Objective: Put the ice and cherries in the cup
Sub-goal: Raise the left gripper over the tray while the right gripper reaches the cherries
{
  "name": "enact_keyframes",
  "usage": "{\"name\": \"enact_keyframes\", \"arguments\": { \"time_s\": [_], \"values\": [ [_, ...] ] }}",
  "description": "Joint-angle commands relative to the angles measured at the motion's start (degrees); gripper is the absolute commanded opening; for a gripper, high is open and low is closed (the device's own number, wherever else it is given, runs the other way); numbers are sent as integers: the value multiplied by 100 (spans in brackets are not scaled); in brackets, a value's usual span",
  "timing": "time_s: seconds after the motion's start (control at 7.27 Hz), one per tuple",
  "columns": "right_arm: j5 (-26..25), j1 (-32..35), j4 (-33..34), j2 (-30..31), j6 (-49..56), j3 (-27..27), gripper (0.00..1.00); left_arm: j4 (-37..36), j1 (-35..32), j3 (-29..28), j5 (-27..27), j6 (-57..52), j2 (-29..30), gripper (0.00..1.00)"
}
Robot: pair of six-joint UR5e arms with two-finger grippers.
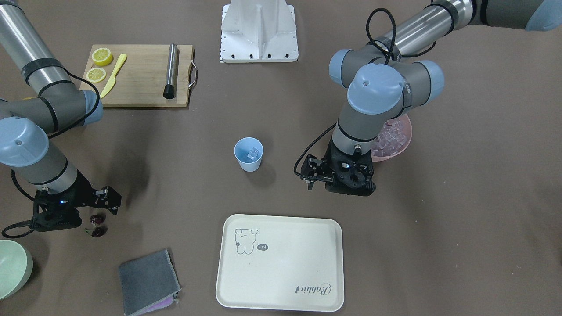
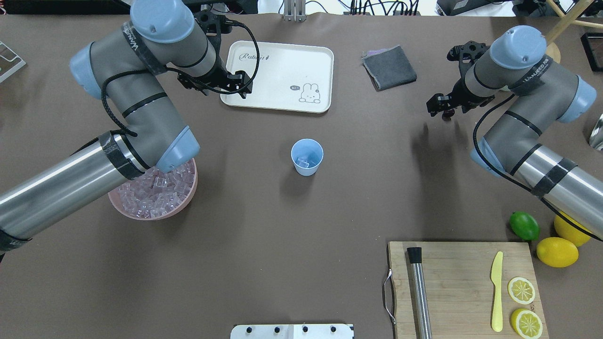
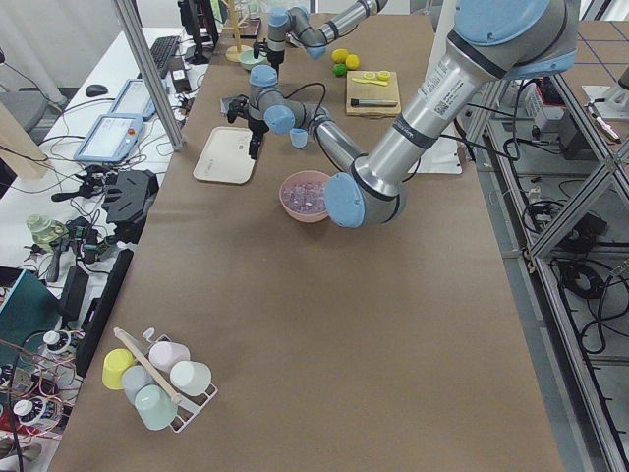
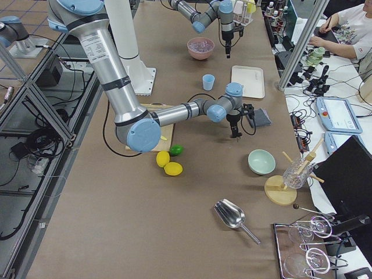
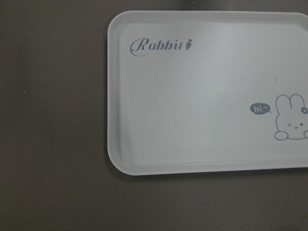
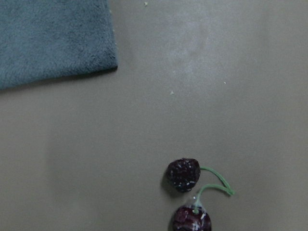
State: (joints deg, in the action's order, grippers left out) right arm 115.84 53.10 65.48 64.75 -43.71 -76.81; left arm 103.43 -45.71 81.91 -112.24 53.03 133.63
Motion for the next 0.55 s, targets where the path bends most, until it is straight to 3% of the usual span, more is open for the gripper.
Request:
{"name": "enact_keyframes", "arguments": {
  "time_s": [0.0, 0.41],
  "values": [
    [-79, -45, 0, -23, 38, 17, 74, 107, -34, 0, 0, -134, -109, 97],
    [-176, -89, -9, -41, 64, 43, 64, 125, -34, 0, 9, -144, -127, 97]
  ]
}}
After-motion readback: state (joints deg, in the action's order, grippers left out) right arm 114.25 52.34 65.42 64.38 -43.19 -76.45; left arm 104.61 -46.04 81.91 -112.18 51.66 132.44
